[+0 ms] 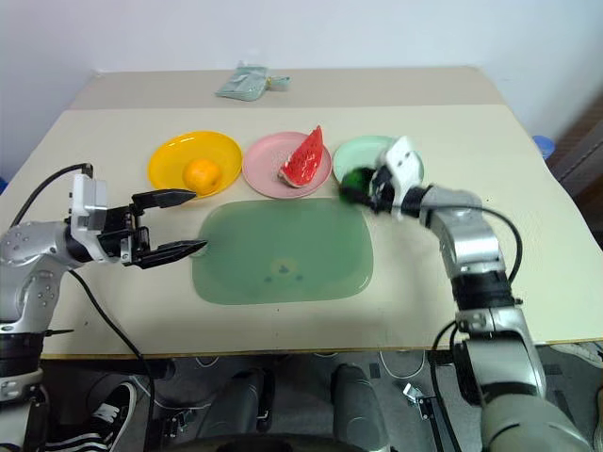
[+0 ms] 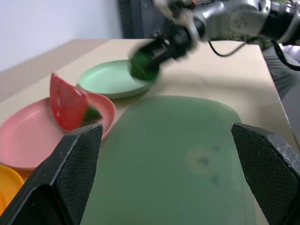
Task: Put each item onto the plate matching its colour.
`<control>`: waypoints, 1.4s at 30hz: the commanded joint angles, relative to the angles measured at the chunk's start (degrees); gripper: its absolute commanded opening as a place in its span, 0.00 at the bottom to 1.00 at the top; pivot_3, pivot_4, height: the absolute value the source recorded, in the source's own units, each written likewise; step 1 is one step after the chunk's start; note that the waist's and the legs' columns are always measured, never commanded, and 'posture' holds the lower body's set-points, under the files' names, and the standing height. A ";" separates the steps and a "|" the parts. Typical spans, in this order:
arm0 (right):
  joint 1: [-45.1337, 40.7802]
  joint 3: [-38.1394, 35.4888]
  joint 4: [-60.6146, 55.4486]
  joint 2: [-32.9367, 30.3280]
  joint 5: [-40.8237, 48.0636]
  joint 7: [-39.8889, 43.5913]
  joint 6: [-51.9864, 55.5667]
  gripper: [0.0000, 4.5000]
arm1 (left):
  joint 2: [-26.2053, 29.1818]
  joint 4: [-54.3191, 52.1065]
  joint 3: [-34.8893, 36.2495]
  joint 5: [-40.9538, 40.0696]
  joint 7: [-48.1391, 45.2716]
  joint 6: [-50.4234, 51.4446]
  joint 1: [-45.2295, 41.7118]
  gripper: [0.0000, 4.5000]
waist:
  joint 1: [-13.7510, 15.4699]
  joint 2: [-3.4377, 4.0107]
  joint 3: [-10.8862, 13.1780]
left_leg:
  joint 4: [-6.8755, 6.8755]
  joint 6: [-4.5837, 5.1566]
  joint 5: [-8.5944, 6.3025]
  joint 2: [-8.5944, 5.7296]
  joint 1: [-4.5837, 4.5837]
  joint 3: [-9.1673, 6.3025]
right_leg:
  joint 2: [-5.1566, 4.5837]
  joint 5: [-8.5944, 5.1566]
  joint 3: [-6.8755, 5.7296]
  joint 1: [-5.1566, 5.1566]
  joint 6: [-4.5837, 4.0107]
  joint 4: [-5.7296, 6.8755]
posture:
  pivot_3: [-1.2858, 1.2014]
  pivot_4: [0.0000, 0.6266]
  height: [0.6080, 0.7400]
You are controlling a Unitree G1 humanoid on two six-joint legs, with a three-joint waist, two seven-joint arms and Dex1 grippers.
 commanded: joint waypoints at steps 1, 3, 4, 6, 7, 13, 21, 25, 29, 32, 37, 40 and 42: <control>-2.55 -0.81 8.93 -0.57 -4.65 -6.49 -4.99 0.46 | -1.99 -0.49 -0.16 -1.08 3.24 0.97 -2.29 1.00 | 0.29 -0.04 -0.02 | 0.00 0.00 0.00 0.00 0.00 0.00 | 0.00 0.00 0.00 0.01 0.00 -0.03 | 0.52 0.24 1.00; -3.74 -0.30 13.72 -0.52 -6.83 -9.11 -6.17 0.57 | -2.69 0.52 -0.35 -1.80 6.32 4.98 -3.82 1.00 | 0.31 -0.05 -0.02 | 0.00 0.00 0.00 0.00 -0.02 0.00 | 0.00 0.00 -0.01 0.02 0.00 -0.04 | 0.52 0.24 1.00; -3.89 0.01 15.35 -0.40 -7.75 -9.98 -7.69 0.69 | -3.54 0.78 -0.41 -0.81 7.30 3.85 -4.40 1.00 | 0.21 -0.05 -0.02 | 0.01 0.00 0.00 -0.01 -0.02 0.00 | 0.00 0.00 -0.01 0.03 0.00 -0.03 | 0.52 0.24 1.00; -3.95 -0.53 16.54 0.46 -6.95 -9.45 -8.96 0.89 | -4.54 0.85 -0.45 -0.34 8.56 3.51 -4.93 1.00 | -0.14 -0.01 0.01 | 0.01 0.00 0.00 -0.01 -0.02 0.02 | 0.00 0.00 0.00 0.02 0.01 -0.02 | 0.52 0.24 1.00; -4.06 -0.66 16.84 0.66 -7.10 -10.07 -9.49 0.99 | -4.66 0.98 -0.80 0.44 8.86 2.82 -4.97 1.00 | -0.35 0.00 0.00 | -0.02 0.00 0.00 -0.01 -0.02 0.02 | 0.00 0.00 0.01 0.01 0.00 -0.02 | 0.52 0.24 1.00; -5.72 -4.25 15.88 1.24 -4.39 -11.31 -13.37 0.99 | -3.88 0.67 -0.07 -1.34 7.93 4.28 -4.67 1.00 | -1.64 0.01 0.01 | -0.11 0.00 0.00 0.01 0.00 0.00 | 0.03 0.00 0.01 -0.05 -0.01 0.00 | 0.52 0.24 1.00; 3.48 -4.19 -10.90 2.24 12.32 7.73 -4.36 0.99 | -3.28 1.28 0.58 -0.89 7.38 3.33 -4.15 1.00 | -1.38 0.02 0.01 | -0.10 0.00 0.00 0.02 0.00 -0.02 | 0.03 0.00 0.01 -0.04 -0.01 0.02 | 0.52 0.24 1.00; 11.72 -1.26 -24.09 -1.64 16.69 16.33 0.48 0.99 | -3.34 1.54 0.32 -1.03 6.69 3.26 -4.35 1.00 | -0.89 0.01 0.01 | -0.04 0.01 0.00 0.01 -0.02 -0.03 | -0.01 0.00 0.00 -0.01 0.00 0.00 | 0.52 0.24 1.00; 22.88 0.38 -33.88 -8.49 16.76 24.28 -0.21 0.99 | -3.44 2.10 -0.23 -0.17 5.96 2.37 -4.35 1.00 | 0.13 0.01 0.01 | 0.04 0.01 -0.01 0.01 -0.01 -0.02 | 0.00 0.00 0.00 0.03 0.01 0.00 | 0.52 0.24 1.00; 26.06 -0.13 -36.19 -11.47 17.63 26.66 0.22 0.99 | -3.84 1.89 -0.55 -0.31 6.03 2.58 -4.26 1.00 | 0.07 0.01 0.01 | 0.05 0.01 -0.01 0.01 -0.01 0.00 | 0.00 0.00 -0.01 0.04 0.01 -0.02 | 0.52 0.24 1.00; 26.56 -1.47 -35.42 -13.90 16.05 26.50 -0.95 0.99 | -3.85 5.12 -0.90 0.86 4.74 1.15 -3.28 1.00 | 0.00 0.01 0.00 | 0.08 0.01 -0.01 0.03 0.04 0.01 | 0.03 -0.01 0.01 0.04 0.00 0.04 | 0.52 0.24 1.00; 25.80 -1.17 -34.27 -14.12 15.07 25.49 -0.73 0.99 | -3.82 7.56 -1.76 2.86 4.05 -1.56 -4.07 1.00 | 0.11 0.01 0.00 | 0.09 0.01 -0.01 0.03 0.03 0.02 | 0.02 -0.01 0.01 0.04 0.00 0.02 | 0.52 0.24 1.00; 25.64 -1.27 -33.65 -14.22 14.70 25.08 -0.76 0.99 | -4.61 7.79 -2.14 2.84 4.62 -1.60 -5.08 1.00 | 0.24 0.01 0.00 | 0.10 0.01 -0.01 0.03 0.03 0.02 | 0.02 0.00 0.01 0.04 0.00 0.03 | 0.52 0.24 1.00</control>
